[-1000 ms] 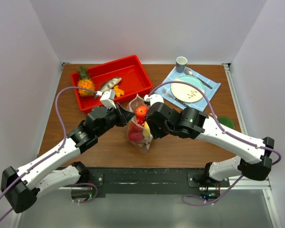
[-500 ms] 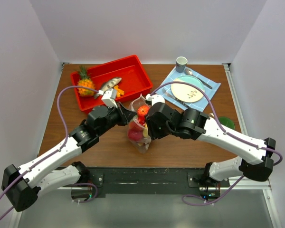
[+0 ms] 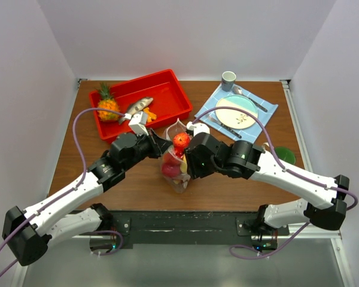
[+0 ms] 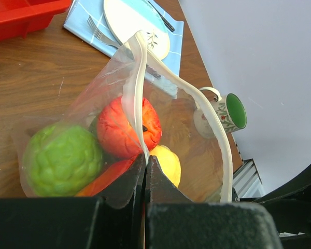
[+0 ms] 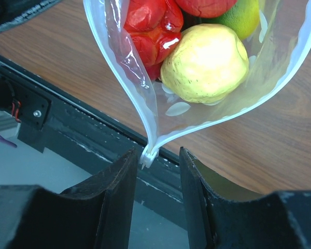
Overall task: Place the food in the zip-top bag and seal the zipper
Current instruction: Adjust the zipper food storage bag at the center of the board.
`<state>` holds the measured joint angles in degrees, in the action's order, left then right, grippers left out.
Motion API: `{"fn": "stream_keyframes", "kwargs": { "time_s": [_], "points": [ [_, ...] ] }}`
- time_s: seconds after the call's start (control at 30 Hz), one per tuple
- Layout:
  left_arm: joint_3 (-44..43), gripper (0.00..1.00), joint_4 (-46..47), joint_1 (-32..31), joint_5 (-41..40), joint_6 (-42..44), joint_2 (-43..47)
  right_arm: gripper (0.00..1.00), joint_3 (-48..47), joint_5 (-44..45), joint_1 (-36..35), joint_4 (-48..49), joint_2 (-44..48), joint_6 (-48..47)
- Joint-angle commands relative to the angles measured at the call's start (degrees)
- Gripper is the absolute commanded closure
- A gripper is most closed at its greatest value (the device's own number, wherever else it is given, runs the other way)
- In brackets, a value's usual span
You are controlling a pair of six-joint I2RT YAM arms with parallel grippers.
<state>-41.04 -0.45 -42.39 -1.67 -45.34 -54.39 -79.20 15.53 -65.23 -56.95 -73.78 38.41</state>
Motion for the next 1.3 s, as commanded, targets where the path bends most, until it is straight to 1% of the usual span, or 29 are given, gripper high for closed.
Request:
{"fn": "stream_keyframes", "kwargs": {
  "time_s": [0.0,0.17,0.33,0.47,0.5,0.57,0.6,0.63,0.67,0.7,0.73,0.77,0.83,0.87,0.93,1.0,1.07,1.1,1.13,1.17,1.2,1.23,1.27],
  "points": [
    [-3.08,1.00,3.26,0.20,0.97,0.61,-0.28,0.58,-1.13,0.55,0.11,2.19,-0.57,1.05],
    [-2.91,1.00,3.79,0.20,1.41,1.05,-0.72,0.60,-2.19,0.82,0.02,1.41,-1.54,0.79],
    [-2.21,1.00,4.93,0.20,2.72,1.05,-0.89,0.67,-2.19,1.43,0.02,0.26,-1.55,0.79],
    [-2.03,1.00,6.07,0.20,4.39,1.75,-1.59,0.76,-2.89,2.49,0.10,-1.41,-1.54,1.05],
    [-2.20,1.00,6.51,0.20,4.74,2.36,-1.94,0.80,-3.33,2.40,0.02,-1.76,-1.72,1.05],
    [-2.03,1.00,7.21,0.12,6.23,3.06,-2.12,0.84,-3.86,2.49,0.10,-2.81,-2.16,1.05],
    [-1.68,0.98,8.17,0.12,6.85,3.76,-2.04,0.88,-4.38,2.49,0.11,-3.17,-2.25,1.14],
    [-1.24,0.94,8.97,0.12,7.47,4.03,-1.77,0.90,-4.65,2.58,0.11,-4.04,-2.60,1.40],
    [-0.63,0.84,9.93,-0.06,8.34,4.21,-1.34,0.93,-4.91,2.49,0.28,-4.40,-2.77,1.49],
    [1.03,0.77,12.29,-0.23,8.61,4.91,0.15,0.94,-5.43,2.40,0.28,-4.66,-2.86,1.66],
    [1.92,0.68,13.27,-0.41,8.62,5.35,1.12,0.96,-5.53,2.14,0.45,-4.75,-2.95,2.01],
    [2.71,0.54,14.06,-0.59,8.01,5.70,2.00,0.98,-5.61,1.61,0.63,-4.66,-2.95,2.02],
    [4.38,0.45,14.77,-1.20,6.95,7.45,4.81,1.00,-6.14,0.30,0.90,-4.66,-3.48,2.71],
    [4.73,0.41,14.60,-1.46,5.47,8.24,5.69,1.00,-6.14,-0.06,0.90,-4.58,-4.00,2.98],
    [5.96,0.40,13.81,-2.78,3.01,10.09,8.24,1.00,-6.23,-1.73,1.07,-4.14,-4.70,3.86],
    [8.15,0.41,13.89,-4.70,1.76,10.88,11.14,1.00,-6.49,-3.22,1.16,-3.61,-5.58,5.00],
    [10.18,0.44,14.68,-6.64,-2.27,11.33,13.86,1.00,-7.46,-5.24,1.25,-3.43,-6.64,5.53],
    [11.58,0.46,14.34,-9.26,-4.20,11.76,14.57,1.00,-9.20,-5.33,1.42,-3.87,-8.03,6.23],
    [12.20,0.48,14.25,-10.94,-8.74,12.29,15.27,1.00,-10.26,-5.07,1.42,-5.00,-8.66,6.32],
    [13.08,0.49,13.81,-14.70,-11.31,12.82,16.24,1.00,-12.19,-4.90,1.42,-5.62,-9.19,6.67],
    [13.35,0.50,13.37,-16.56,-13.86,13.52,16.59,1.00,-13.08,-4.72,1.42,-6.33,-10.15,6.94],
    [13.61,0.50,13.02,-18.41,-19.28,13.79,16.86,1.00,-13.78,-4.54,1.68,-7.12,-10.42,6.85],
    [13.61,0.50,12.06,-21.13,-21.68,13.96,16.51,1.00,-14.66,-4.46,1.60,-7.47,-10.77,6.85]
  ]
}}
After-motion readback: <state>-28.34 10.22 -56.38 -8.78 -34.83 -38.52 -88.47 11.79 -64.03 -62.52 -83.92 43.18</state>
